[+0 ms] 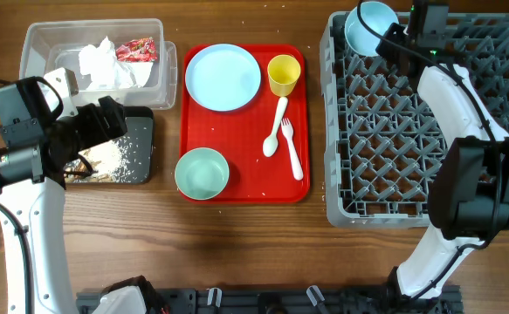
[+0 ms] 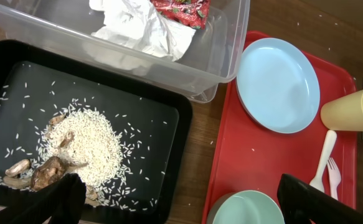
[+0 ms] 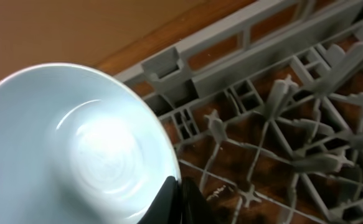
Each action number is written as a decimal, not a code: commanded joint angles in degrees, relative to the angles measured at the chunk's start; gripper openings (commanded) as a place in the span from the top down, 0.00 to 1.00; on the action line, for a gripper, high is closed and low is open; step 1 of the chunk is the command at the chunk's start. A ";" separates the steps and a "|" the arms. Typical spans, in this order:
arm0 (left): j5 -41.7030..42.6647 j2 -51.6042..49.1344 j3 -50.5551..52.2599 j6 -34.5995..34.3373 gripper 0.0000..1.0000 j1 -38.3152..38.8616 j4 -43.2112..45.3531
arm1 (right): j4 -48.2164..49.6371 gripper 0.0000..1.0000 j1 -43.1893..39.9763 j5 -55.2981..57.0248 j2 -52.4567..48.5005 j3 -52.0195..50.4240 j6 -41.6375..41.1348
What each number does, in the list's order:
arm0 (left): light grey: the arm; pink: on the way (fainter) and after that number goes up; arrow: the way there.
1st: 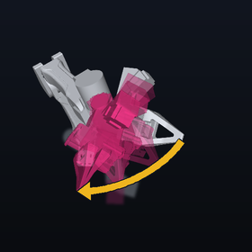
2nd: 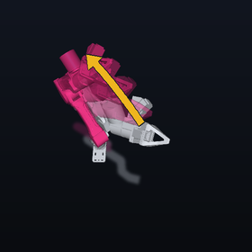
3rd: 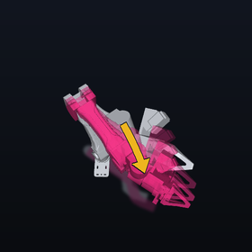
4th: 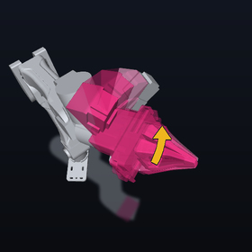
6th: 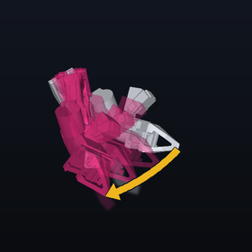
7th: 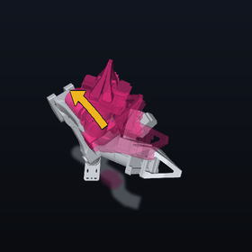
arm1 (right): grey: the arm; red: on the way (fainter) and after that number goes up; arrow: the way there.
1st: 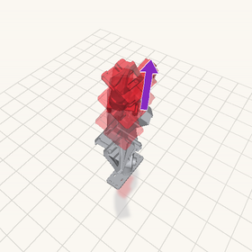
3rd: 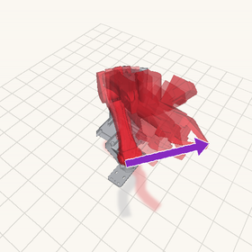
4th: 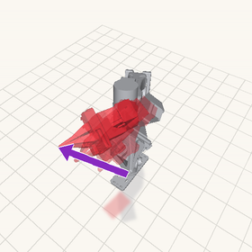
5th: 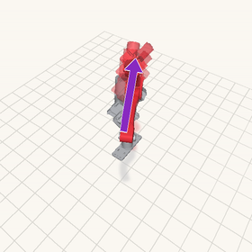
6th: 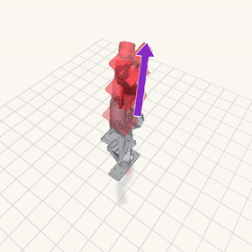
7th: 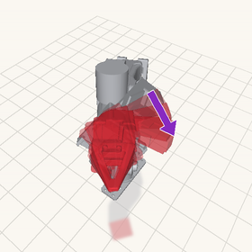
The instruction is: Sort waste into correct bins and load items into the dishwasher rack
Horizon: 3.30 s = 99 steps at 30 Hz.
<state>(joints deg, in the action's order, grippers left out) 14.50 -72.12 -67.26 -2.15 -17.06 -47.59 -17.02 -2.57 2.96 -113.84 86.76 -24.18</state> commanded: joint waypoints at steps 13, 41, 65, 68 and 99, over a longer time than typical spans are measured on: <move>0.46 0.11 -0.46 1.11 0.00 -0.33 0.15 | -1.62 0.96 0.09 12.66 16.94 0.57 10.29; 0.46 0.11 -0.46 1.11 0.00 -0.33 0.15 | 28.72 0.96 12.87 55.06 -5.88 0.57 67.78; 0.46 0.11 -0.46 1.11 0.00 -0.33 0.15 | 35.76 0.96 12.57 58.25 -7.93 0.52 75.19; 0.46 0.11 -0.46 1.11 0.00 -0.33 0.17 | 33.51 0.96 13.14 56.98 -8.68 0.50 75.03; 0.46 0.11 -0.46 1.11 0.00 -0.33 0.15 | -14.27 0.02 29.73 -13.75 18.18 -1.11 23.69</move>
<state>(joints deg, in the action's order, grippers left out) 14.50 -72.12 -67.26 -2.15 -17.06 -47.62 -22.98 26.63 33.45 -101.58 86.11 19.31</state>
